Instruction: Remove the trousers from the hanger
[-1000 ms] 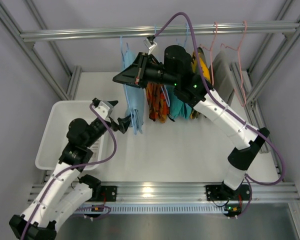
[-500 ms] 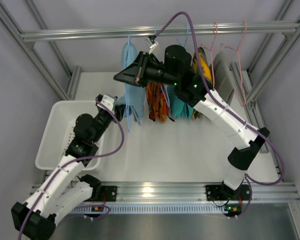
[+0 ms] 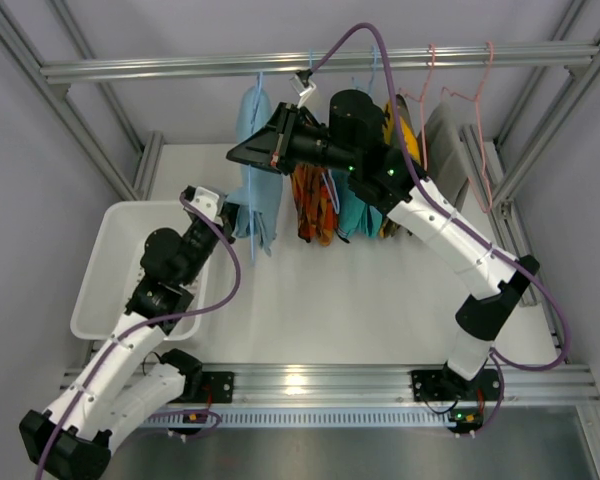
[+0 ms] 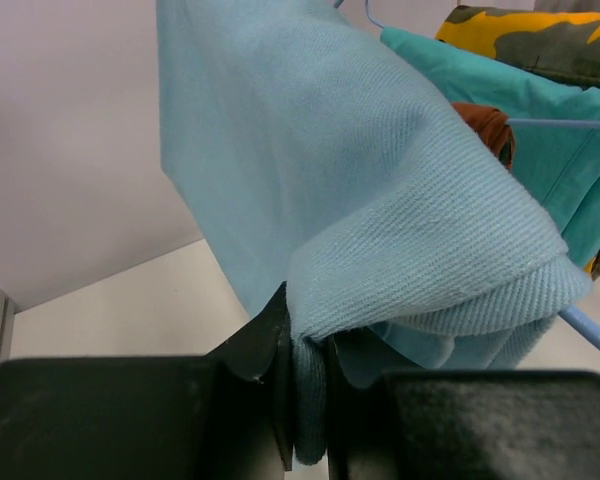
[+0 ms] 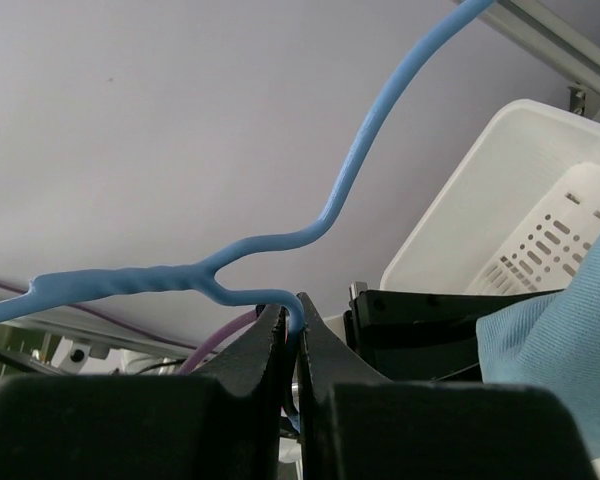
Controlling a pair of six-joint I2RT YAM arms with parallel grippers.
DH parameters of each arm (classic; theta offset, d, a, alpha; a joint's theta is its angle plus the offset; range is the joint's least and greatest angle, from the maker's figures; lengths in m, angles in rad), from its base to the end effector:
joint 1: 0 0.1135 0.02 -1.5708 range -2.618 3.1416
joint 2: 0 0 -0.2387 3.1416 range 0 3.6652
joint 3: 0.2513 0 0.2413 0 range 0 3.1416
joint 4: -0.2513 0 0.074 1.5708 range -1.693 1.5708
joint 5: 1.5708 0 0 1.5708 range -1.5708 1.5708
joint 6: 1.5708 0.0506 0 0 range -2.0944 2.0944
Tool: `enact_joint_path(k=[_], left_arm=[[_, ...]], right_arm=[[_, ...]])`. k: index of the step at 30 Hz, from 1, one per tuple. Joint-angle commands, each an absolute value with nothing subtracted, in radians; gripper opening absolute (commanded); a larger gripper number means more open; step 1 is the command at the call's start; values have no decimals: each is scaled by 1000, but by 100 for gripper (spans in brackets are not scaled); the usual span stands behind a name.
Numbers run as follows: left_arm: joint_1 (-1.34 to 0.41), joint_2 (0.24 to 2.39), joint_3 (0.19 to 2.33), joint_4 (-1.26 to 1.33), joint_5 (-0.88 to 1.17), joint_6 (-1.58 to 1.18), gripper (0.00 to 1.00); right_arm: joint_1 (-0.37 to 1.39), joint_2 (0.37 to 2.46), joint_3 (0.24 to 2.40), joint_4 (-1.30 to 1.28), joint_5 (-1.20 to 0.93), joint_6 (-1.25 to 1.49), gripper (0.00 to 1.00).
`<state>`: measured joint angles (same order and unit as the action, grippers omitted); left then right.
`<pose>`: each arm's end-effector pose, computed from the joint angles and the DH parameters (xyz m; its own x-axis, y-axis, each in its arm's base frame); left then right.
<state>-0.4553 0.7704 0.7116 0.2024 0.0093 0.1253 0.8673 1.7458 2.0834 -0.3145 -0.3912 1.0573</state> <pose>0.1874 -0.0923 0.3437 0.1835 0.0493 -0.9818 0.4284 0.8949 0.1250 0.2330 0.3045 0.4854 -0.8215 0.2764 -0.4988 -0.4804 0.1356 0.8665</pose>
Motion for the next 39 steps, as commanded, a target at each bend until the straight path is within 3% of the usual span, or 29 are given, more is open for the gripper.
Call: enact_joint_path(k=[1,6,7,8,10,12,30,39], left_arm=[[-453,761,793,253,-23,89,0],[-453,756,813,209,-5,94,1],[-453,750,807,203,56,83,14],[-451,735,795,181,90,80,20],[-453,707,772,176,165,58,31],[-453,698,753,175,190,37,35],[-454,670,755,172,267,3,64],[-457,687,779,176,291,-37,68]], right_arm=[[867,1663,2123,-121,-439,1022,0],[857,1661,2126,-109,-439,1019,0],[857,1663,2141,-109,-440,1019,0],[857,1667,2149,-109,-437,1017,0],[857,1677,2171,-106,-436,1017,0],[857,1683,2186,-107,-433,1019,0],[851,1713,2223,-196,-354,1061,0],[851,1727,2230,-241,-313,1095,0]])
